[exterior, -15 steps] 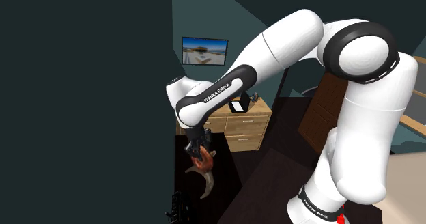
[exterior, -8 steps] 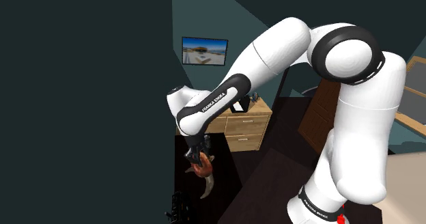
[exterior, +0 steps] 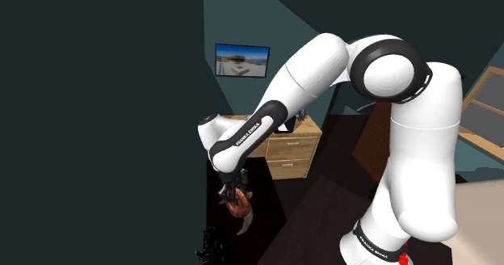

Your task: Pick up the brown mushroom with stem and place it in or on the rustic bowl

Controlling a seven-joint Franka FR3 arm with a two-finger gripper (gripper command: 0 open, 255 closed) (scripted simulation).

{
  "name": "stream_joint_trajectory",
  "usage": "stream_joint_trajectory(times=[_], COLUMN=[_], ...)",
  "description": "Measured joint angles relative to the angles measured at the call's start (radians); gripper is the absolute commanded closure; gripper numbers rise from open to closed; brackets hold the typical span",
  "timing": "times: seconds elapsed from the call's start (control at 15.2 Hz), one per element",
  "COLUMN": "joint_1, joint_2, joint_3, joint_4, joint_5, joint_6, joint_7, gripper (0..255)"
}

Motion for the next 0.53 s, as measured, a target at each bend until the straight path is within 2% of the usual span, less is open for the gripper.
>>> stream_joint_trajectory(times=[0.46,0.53], joint_1=[-0.001,-0.001], joint_2=[0.016,0.016], joint_3=[-0.002,-0.002], joint_4=[0.003,0.003], joint_5=[-0.003,-0.003], joint_6=[0.014,0.014], joint_7=[-0.001,-0.001], gripper=[255,0])
